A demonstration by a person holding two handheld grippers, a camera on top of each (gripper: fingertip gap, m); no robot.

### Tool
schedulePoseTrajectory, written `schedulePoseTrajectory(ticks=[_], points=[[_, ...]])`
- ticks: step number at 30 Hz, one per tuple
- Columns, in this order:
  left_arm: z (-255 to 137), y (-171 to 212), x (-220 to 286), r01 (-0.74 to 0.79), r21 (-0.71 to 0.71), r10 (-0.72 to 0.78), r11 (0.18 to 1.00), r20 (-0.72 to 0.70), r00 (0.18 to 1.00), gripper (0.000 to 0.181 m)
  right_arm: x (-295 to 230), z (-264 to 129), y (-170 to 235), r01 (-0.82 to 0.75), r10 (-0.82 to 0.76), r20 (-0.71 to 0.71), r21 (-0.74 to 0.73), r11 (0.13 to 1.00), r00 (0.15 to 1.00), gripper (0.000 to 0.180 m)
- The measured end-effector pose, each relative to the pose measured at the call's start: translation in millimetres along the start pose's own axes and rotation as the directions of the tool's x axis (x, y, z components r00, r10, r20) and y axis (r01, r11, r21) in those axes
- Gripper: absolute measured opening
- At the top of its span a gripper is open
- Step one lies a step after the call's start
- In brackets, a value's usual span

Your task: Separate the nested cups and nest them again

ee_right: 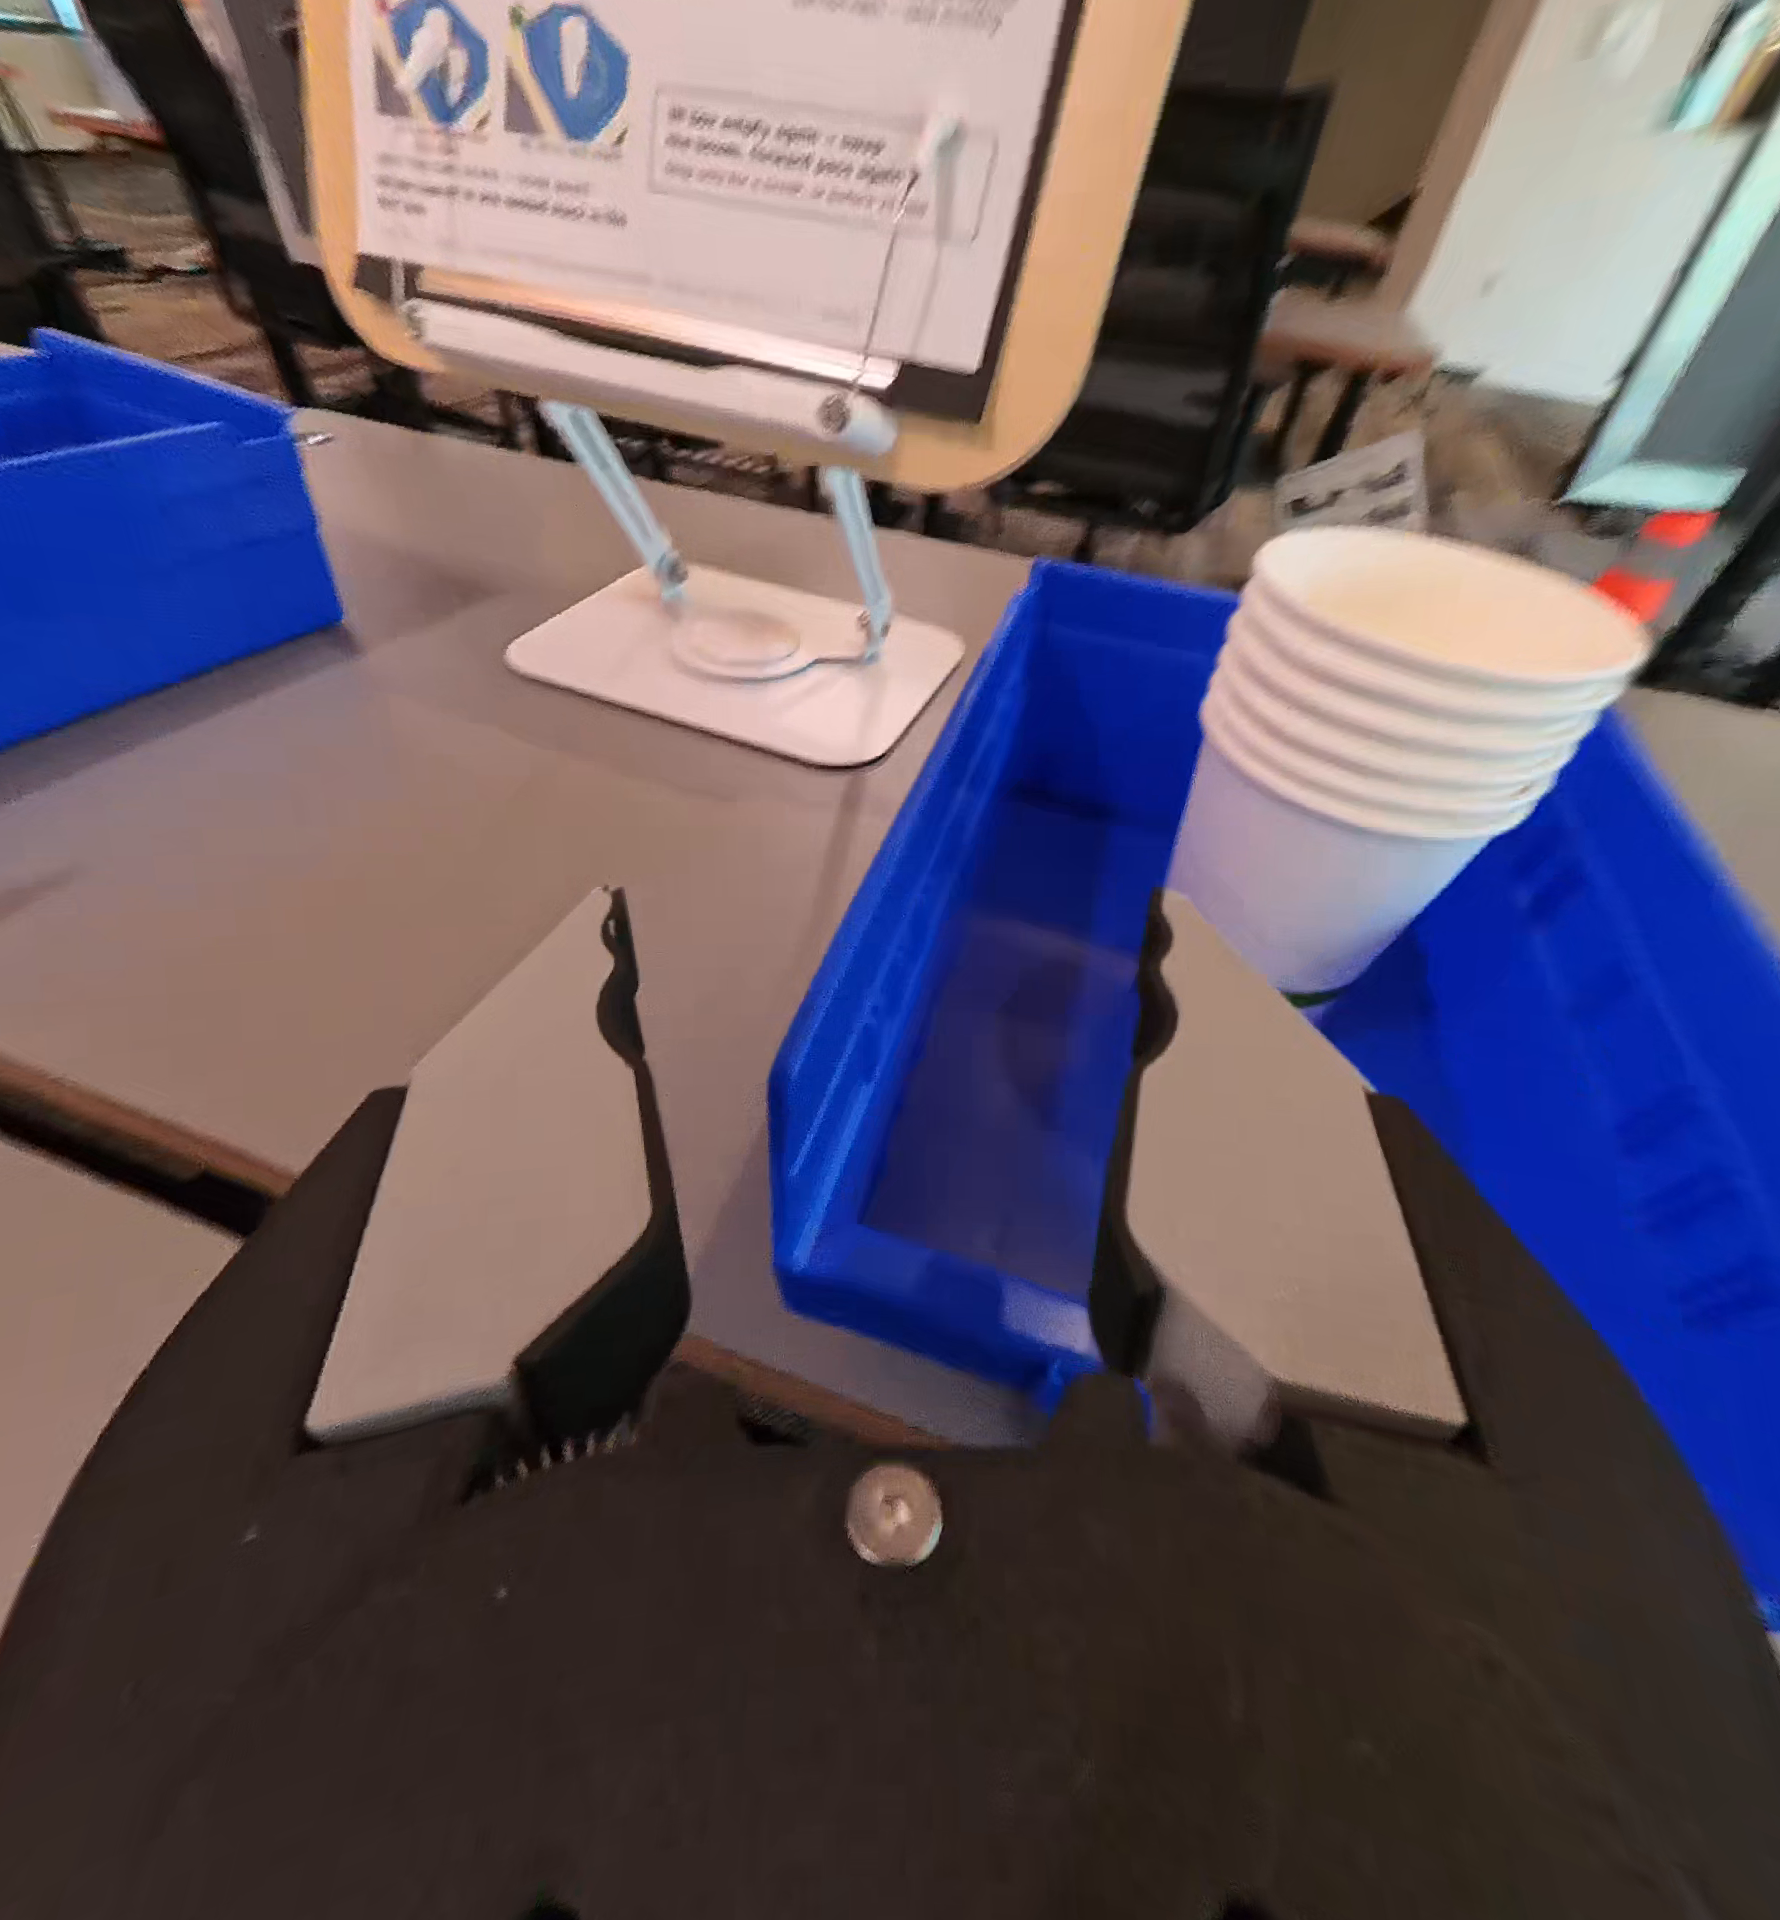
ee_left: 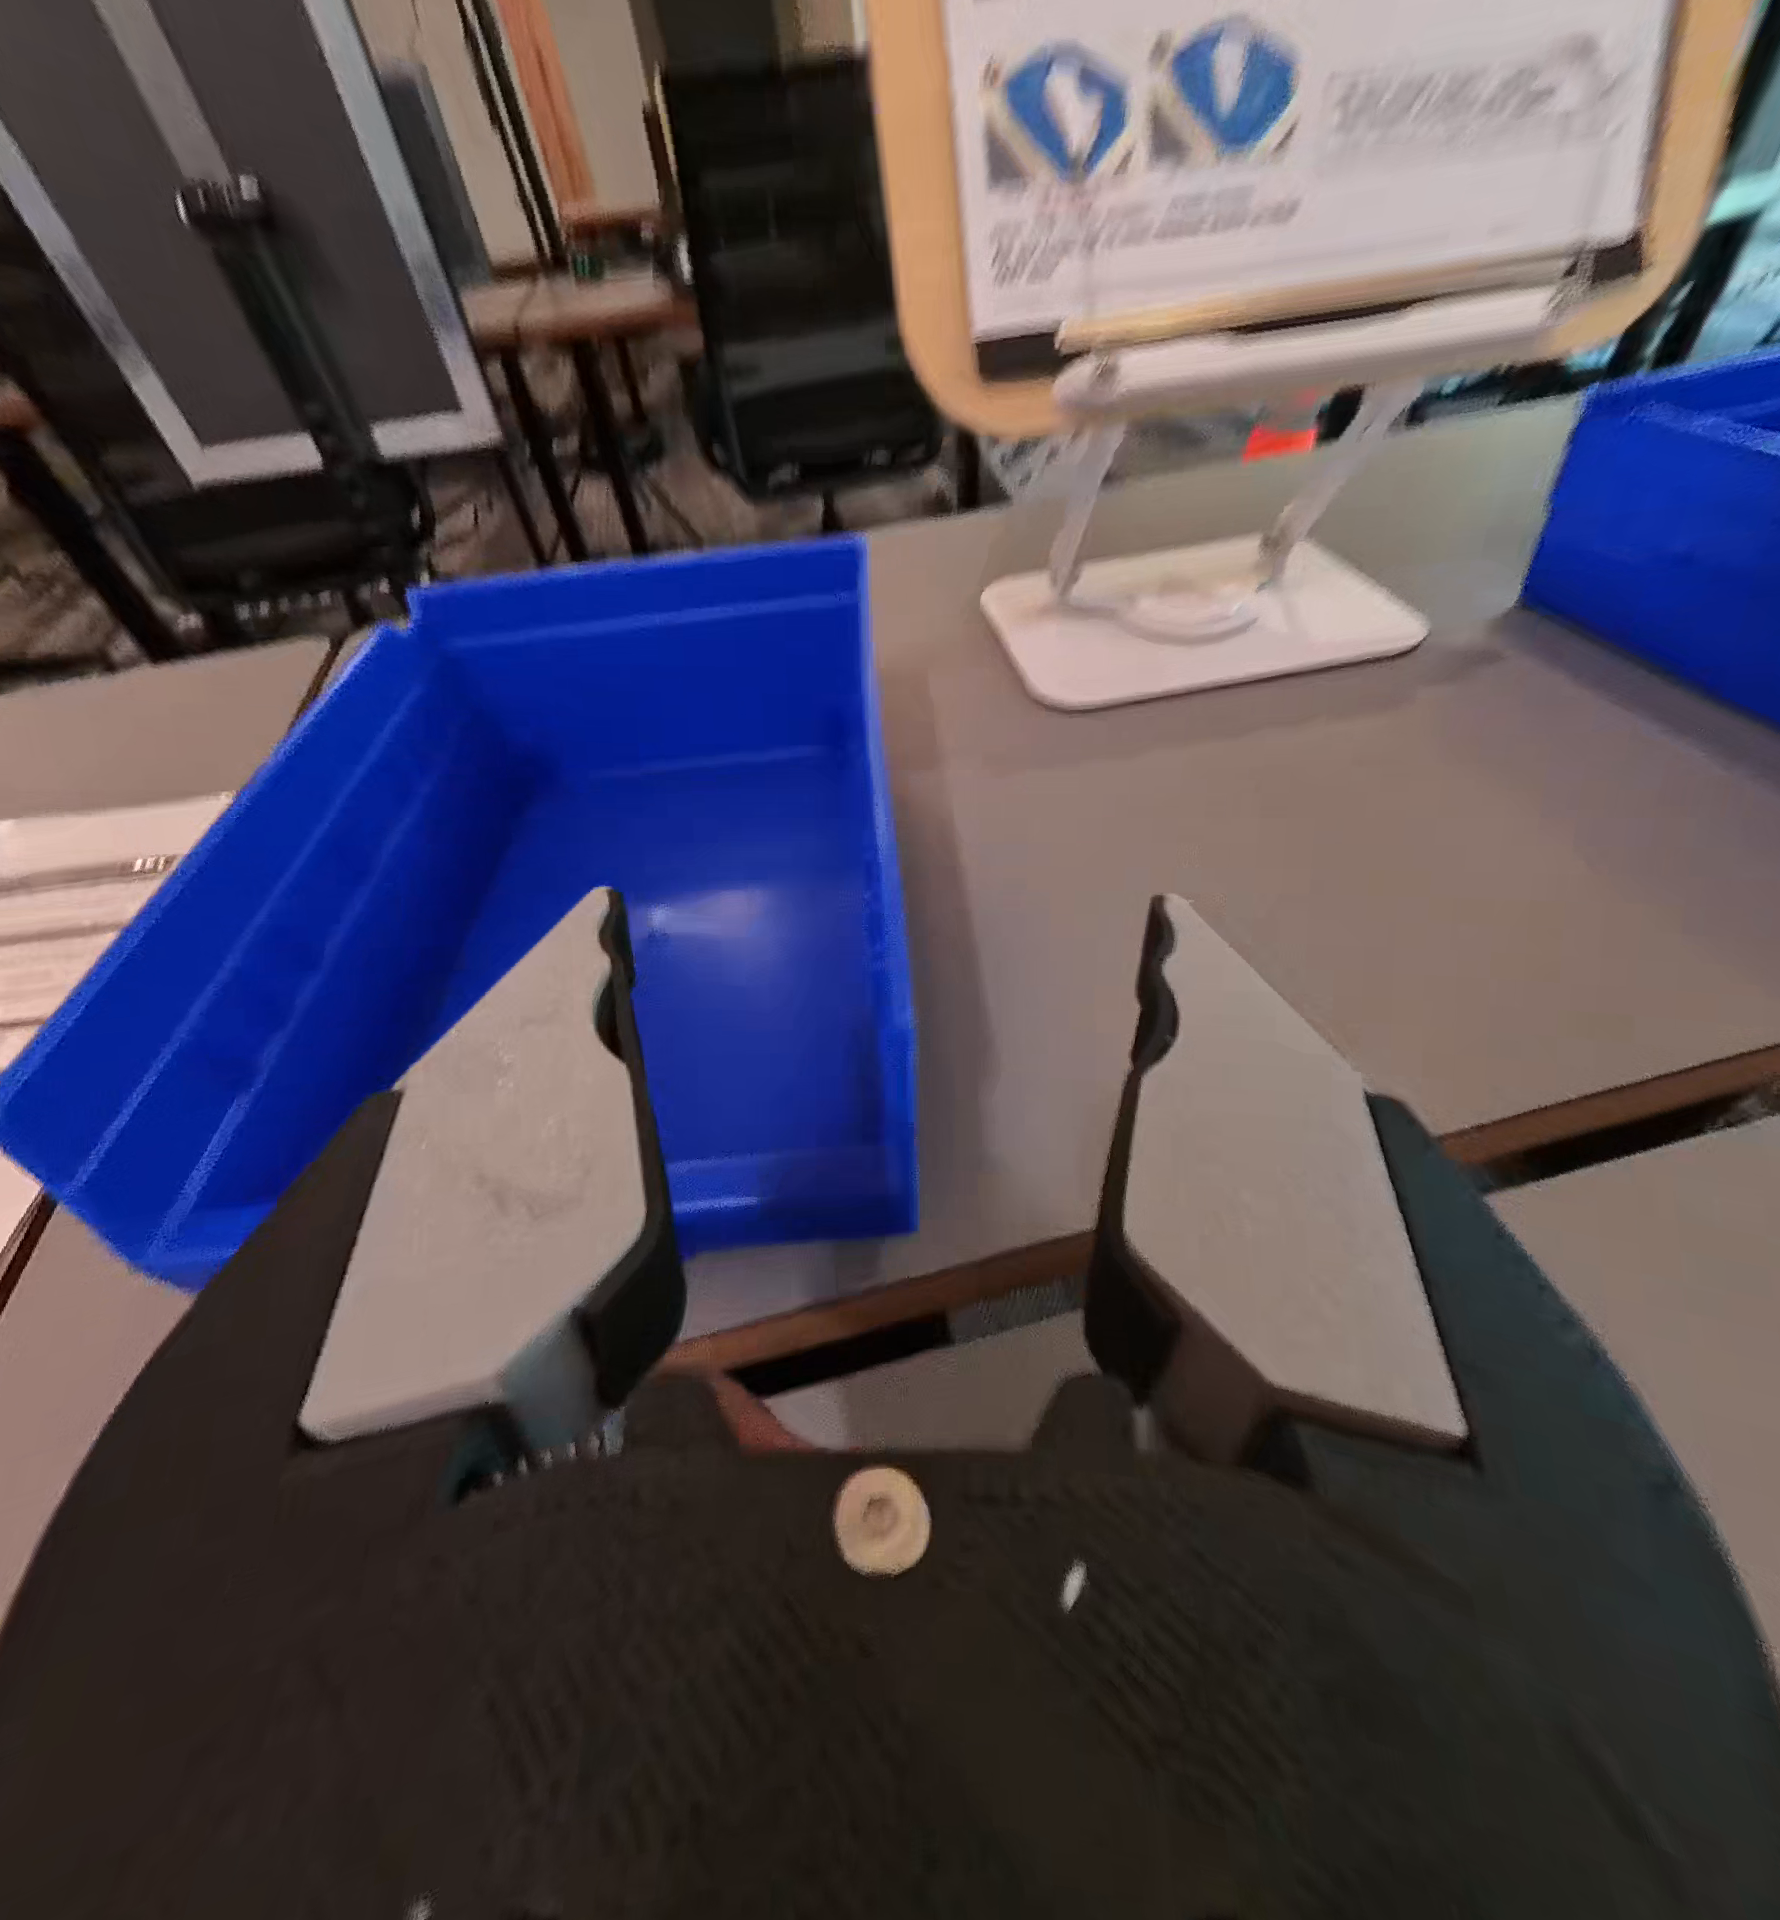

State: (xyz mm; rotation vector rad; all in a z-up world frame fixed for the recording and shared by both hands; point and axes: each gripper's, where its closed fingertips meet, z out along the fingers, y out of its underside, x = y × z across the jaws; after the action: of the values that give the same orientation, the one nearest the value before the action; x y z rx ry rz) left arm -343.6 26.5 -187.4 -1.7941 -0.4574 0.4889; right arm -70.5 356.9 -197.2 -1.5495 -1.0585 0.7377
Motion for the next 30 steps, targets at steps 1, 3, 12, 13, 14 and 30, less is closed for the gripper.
schedulePoseTrajectory(ticks=[1,3,12,13,14,30], points=[[4.0,8.6,-7.8,-0.001,-0.042,0.002,0.999,0.014,1.0,0.096,-0.7,-0.4,4.8,-0.016,0.016,0.014,-0.016,1.0,1.0,0.093],[14.9,26.5,-17.4,0.005,-0.117,-0.001,0.993,0.037,0.999,0.096,1.3,2.1,12.1,-0.002,0.002,-0.005,-0.037,0.999,1.0,0.094],[61.0,58.3,-5.6,-0.104,-0.305,0.136,0.947,0.088,0.987,0.07,-4.2,49.0,53.3,0.067,-0.083,-0.048,-0.264,0.962,0.995,0.046],[65.0,61.4,-5.5,-0.128,-0.324,0.166,0.937,0.093,0.982,0.053,-8.6,50.5,53.9,0.055,-0.061,-0.013,-0.258,0.965,0.998,0.029],[68.9,65.5,-6.0,-0.152,-0.344,0.195,0.927,0.093,0.976,0.028,-5.2,50.6,54.1,0.042,-0.052,-0.033,-0.254,0.966,0.998,0.027],[32.3,54.0,-10.8,-0.133,-0.315,0.122,0.94,-0.053,0.991,0.006,13.7,-18.0,67.5,0.142,-0.114,0.129,-0.238,0.961,0.985,0.003]])
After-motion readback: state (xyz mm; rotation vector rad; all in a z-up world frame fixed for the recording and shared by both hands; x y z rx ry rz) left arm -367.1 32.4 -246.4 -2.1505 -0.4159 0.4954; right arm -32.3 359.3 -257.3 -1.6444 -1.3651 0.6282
